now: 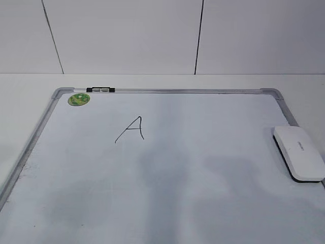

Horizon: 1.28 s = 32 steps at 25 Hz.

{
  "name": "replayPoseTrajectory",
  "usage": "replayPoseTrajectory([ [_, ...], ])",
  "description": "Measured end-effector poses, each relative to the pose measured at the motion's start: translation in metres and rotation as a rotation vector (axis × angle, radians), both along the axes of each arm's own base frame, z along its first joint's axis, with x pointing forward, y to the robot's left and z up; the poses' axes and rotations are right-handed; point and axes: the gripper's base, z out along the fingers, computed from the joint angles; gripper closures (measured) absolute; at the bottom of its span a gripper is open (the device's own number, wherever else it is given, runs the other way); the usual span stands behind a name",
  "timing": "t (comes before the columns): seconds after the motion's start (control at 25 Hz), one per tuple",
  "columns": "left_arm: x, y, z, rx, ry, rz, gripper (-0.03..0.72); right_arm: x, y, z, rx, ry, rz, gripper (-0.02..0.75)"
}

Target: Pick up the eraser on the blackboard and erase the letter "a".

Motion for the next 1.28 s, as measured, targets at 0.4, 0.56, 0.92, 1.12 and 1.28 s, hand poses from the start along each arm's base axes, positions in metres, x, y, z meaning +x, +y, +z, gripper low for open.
replayPoseTrajectory([
  [0.4, 0.001, 0.001, -0.003, 0.008, 0.003, 0.003, 0.382, 0.0, 0.0, 0.0, 0.0, -0.002, 0.0, 0.145],
  [0.56, 0.001, 0.001, -0.003, 0.008, 0.003, 0.003, 0.388, 0.0, 0.0, 0.0, 0.0, -0.002, 0.0, 0.145],
  [0.92, 0.001, 0.001, -0.003, 0.008, 0.003, 0.003, 0.391, 0.0, 0.0, 0.0, 0.0, -0.003, 0.0, 0.145],
  [1.12, -0.004, 0.001, -0.001, 0.007, -0.032, 0.005, 0.391, -0.005, 0.0, 0.002, 0.003, -0.037, 0.0, 0.145],
  [1.28, -0.018, 0.002, 0.004, 0.005, -0.131, 0.026, 0.406, -0.017, -0.002, 0.005, 0.007, -0.12, -0.021, 0.145],
])
